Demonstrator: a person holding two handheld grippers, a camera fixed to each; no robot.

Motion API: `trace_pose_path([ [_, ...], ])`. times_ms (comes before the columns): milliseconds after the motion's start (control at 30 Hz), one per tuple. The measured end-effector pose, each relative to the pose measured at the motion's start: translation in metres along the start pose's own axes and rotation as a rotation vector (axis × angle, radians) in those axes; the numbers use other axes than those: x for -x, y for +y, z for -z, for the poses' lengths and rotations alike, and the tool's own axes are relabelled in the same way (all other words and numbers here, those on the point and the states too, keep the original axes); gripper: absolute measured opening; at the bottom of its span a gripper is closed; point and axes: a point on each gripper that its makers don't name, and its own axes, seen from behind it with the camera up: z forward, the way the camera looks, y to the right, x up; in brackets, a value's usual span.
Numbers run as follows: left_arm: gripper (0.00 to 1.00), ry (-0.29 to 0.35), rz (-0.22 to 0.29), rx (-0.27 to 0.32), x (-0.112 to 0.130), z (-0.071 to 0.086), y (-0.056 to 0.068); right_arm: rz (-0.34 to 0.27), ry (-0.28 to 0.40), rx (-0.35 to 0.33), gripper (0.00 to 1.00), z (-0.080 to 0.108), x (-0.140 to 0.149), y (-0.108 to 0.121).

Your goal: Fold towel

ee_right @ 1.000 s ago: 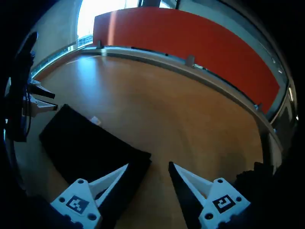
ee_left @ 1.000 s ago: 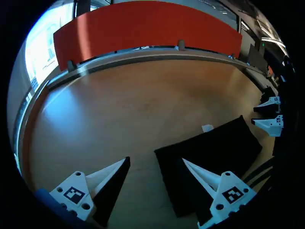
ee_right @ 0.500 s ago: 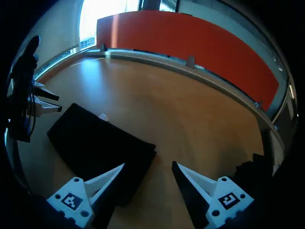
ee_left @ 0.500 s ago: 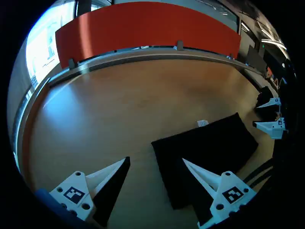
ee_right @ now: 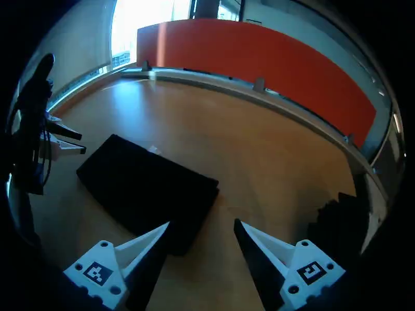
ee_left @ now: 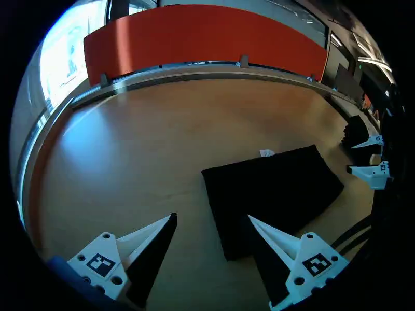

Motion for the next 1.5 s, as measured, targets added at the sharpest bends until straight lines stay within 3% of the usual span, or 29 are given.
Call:
trace_pose_path([
  [400, 0.90, 0.014, 0.010, -0.030, 0.009, 0.017, -0.005, 0.027, 0.006, -0.059, 0.86, 0.002, 0.004, -0.011],
  [867, 0.90, 0.011, 0.070, -0.083, 0.036, 0.046, -0.020, 0.107, -0.013, -0.143, 0.86, -0.002, 0.011, -0.019],
  [1200, 0.90, 0.022, 0.085, -0.109, 0.043, 0.061, -0.027, 0.128, -0.039, -0.187, 0.85, -0.009, 0.034, -0.023],
  [1500, 0.90, 0.016, 0.098, -0.120, 0.053, 0.069, -0.030, 0.135, -0.072, -0.233, 0.70, -0.013, 0.051, -0.028],
])
